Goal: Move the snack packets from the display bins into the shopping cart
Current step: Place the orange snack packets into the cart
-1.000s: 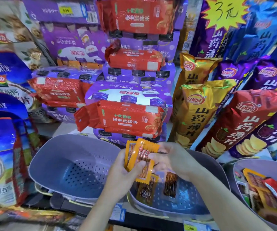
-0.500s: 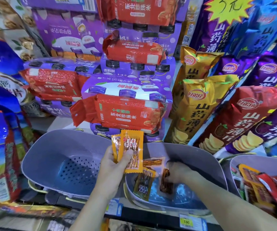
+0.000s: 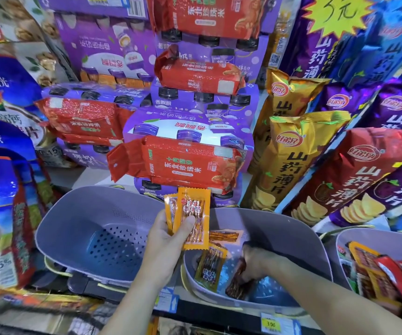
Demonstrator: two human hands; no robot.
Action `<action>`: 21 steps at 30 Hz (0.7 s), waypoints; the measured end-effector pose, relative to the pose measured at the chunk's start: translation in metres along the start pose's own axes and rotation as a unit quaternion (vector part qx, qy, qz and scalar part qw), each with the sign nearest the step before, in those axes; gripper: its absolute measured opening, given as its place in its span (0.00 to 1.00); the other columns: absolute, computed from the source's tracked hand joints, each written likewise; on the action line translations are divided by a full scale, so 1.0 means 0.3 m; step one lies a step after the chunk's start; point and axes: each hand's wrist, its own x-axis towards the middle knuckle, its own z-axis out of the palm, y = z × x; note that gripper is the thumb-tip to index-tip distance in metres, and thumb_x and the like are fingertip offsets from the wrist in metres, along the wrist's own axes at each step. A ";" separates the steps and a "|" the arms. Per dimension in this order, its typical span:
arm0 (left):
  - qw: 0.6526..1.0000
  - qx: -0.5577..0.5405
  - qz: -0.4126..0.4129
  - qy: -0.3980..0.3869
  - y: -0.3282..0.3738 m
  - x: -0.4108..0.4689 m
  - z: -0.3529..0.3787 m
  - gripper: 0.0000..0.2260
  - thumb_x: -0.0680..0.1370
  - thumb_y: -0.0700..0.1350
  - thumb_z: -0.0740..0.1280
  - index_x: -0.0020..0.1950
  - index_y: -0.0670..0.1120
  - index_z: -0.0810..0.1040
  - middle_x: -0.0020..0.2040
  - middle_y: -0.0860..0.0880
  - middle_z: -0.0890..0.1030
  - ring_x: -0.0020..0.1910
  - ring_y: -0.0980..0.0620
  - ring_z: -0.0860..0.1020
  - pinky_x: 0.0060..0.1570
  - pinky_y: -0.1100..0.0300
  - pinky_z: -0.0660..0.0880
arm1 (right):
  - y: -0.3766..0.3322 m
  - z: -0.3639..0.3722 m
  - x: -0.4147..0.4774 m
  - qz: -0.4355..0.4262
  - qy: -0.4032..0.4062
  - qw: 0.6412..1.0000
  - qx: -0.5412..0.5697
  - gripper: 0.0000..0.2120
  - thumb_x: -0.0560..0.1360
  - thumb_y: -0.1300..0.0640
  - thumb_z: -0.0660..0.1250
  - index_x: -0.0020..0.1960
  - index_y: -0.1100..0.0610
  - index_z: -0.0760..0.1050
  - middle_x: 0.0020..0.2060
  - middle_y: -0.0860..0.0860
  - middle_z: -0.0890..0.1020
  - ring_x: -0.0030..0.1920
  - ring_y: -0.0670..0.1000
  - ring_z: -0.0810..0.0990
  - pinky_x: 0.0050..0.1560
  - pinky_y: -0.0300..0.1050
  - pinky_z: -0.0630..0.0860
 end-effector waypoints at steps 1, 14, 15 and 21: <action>1.000 -0.001 0.000 0.000 0.003 -0.001 0.001 0.20 0.72 0.61 0.79 0.60 0.57 0.82 0.58 0.47 0.88 0.56 0.45 0.87 0.51 0.48 0.85 | -0.001 -0.001 -0.001 0.002 -0.004 1.000 0.001 0.27 0.72 0.52 0.79 0.66 0.52 0.70 0.58 0.50 0.80 0.54 0.49 0.82 0.55 0.45 0.82; 1.000 -0.005 0.002 -0.006 0.009 -0.002 0.002 0.19 0.71 0.61 0.79 0.58 0.58 0.82 0.57 0.48 0.88 0.54 0.47 0.88 0.47 0.56 0.85 | 0.014 0.021 -0.008 -0.110 0.002 0.982 -0.154 0.41 0.71 0.55 0.78 0.76 0.43 0.59 0.71 0.54 0.59 0.62 0.57 0.75 0.65 0.53 0.75; 1.000 -0.003 0.003 -0.007 0.009 -0.003 0.001 0.21 0.70 0.63 0.80 0.59 0.58 0.82 0.57 0.48 0.88 0.55 0.47 0.87 0.48 0.55 0.85 | 0.016 0.021 -0.009 -0.126 0.007 0.976 -0.180 0.39 0.71 0.55 0.78 0.75 0.43 0.60 0.71 0.54 0.58 0.63 0.58 0.74 0.66 0.53 0.73; 1.000 0.008 0.003 -0.006 0.004 -0.002 -0.005 0.15 0.73 0.57 0.77 0.58 0.59 0.82 0.57 0.48 0.88 0.55 0.48 0.87 0.47 0.58 0.84 | 0.006 0.030 -0.001 -0.168 0.032 0.949 -0.264 0.33 0.74 0.50 0.77 0.73 0.49 0.65 0.69 0.53 0.60 0.67 0.57 0.63 0.67 0.57 0.70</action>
